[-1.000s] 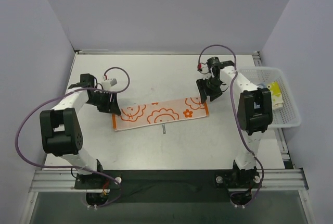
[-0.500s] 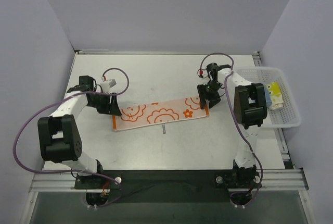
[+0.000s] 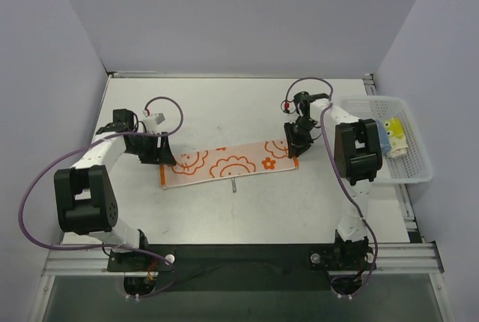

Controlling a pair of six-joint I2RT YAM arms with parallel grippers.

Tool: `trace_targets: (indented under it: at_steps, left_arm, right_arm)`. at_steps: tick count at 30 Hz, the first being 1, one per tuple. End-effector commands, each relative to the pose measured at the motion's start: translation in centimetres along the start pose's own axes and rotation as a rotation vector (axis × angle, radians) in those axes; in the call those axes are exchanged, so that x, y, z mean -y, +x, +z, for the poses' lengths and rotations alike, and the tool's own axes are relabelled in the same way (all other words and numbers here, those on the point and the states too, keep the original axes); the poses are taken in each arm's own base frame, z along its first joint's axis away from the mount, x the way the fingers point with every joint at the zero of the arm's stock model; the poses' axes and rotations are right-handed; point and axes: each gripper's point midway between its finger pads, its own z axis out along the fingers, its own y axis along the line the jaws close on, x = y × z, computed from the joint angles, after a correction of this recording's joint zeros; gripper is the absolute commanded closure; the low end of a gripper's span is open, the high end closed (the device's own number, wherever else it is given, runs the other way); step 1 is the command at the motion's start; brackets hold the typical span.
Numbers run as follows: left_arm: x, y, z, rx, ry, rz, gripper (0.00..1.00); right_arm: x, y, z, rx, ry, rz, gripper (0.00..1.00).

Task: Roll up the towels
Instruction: Fold the towel

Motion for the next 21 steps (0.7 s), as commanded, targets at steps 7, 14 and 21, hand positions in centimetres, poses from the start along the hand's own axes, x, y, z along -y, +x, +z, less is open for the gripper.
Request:
trace_targets:
  at_steps: [7, 14, 21]
  left_arm:
    - [0.2, -3.2, -0.5, 0.093, -0.031, 0.064, 0.34]
    - [1.2, -2.0, 0.3, 0.073, 0.022, 0.064, 0.36]
    - [1.6, -2.2, 1.8, 0.039, 0.087, 0.023, 0.43]
  right_arm:
    - [1.2, 2.4, -1.3, -0.069, -0.027, 0.026, 1.0]
    - [2.1, 1.9, -6.3, 0.027, -0.071, 0.014, 1.0]
    - [-1.9, 1.6, -6.9, 0.029, -0.124, -0.077, 1.0]
